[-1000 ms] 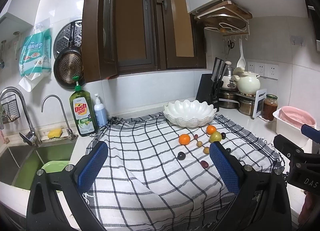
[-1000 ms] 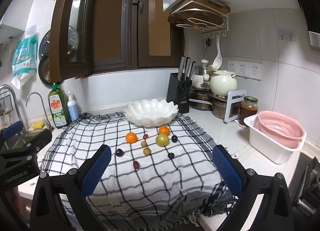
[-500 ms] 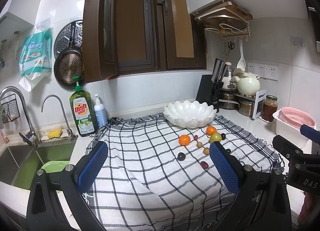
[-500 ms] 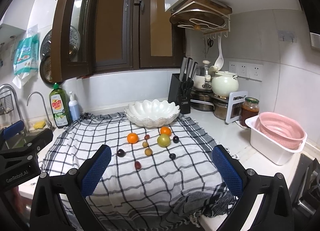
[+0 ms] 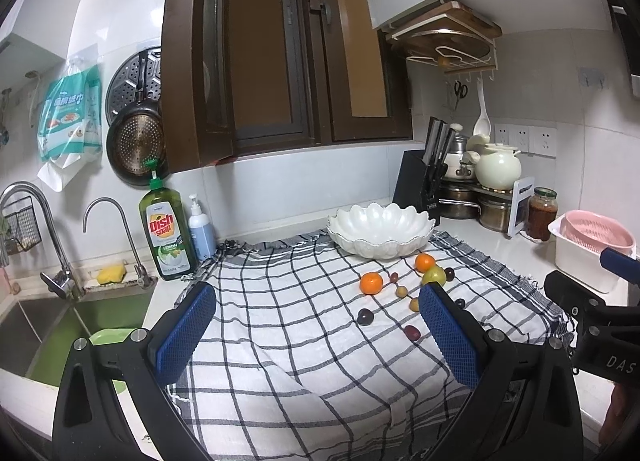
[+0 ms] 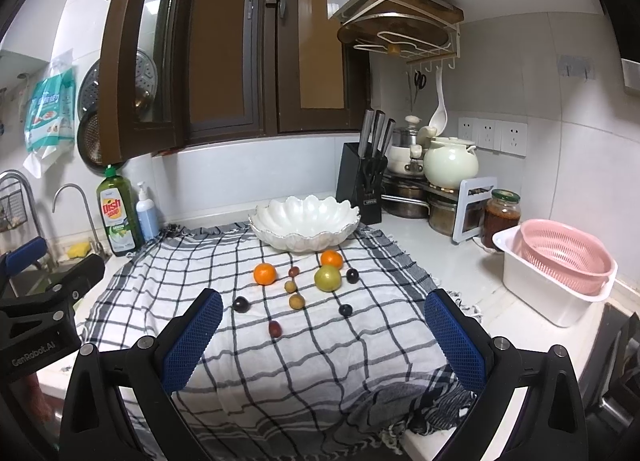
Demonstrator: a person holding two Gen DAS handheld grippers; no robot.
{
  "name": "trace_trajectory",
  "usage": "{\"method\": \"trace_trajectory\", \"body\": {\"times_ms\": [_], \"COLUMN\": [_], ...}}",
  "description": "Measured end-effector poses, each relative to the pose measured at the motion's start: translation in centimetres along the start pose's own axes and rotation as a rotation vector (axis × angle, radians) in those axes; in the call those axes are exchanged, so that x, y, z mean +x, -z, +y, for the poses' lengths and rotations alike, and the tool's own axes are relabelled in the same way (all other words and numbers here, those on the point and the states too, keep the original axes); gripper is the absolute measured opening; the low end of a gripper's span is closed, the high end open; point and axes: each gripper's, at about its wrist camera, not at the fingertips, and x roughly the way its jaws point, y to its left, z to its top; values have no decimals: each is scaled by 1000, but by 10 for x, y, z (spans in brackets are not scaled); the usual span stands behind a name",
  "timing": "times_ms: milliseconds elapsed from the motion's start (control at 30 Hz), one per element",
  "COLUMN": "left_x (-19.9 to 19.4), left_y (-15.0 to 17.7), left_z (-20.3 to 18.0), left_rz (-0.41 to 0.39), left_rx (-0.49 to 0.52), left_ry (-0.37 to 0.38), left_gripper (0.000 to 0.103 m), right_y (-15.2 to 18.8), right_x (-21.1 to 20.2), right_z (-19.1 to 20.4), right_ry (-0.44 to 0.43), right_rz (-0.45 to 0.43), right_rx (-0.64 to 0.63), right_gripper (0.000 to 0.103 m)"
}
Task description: Organize fruits
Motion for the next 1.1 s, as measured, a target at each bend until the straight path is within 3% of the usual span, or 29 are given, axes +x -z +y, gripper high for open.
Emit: {"method": "trace_trajectory", "body": {"times_ms": [200, 567, 733, 1100], "left_x": [13, 61, 89, 155], "left_y": [6, 4, 7, 14], "left_z": [5, 15, 21, 16], "left_rz": [56, 109, 137, 203], "left_rx": [-38, 39, 74, 200], "left_ry": [26, 63, 117, 280], "left_gripper": [103, 103, 103, 82], "right_y": [5, 8, 11, 24], "right_x": [11, 49, 72, 131], "right_z": [4, 23, 37, 59], "right_ry": [-8, 8, 12, 1], "right_rz": [19, 57, 91, 194], "right_rx": [4, 18, 10, 8], "right_gripper": [102, 101, 92, 68]}}
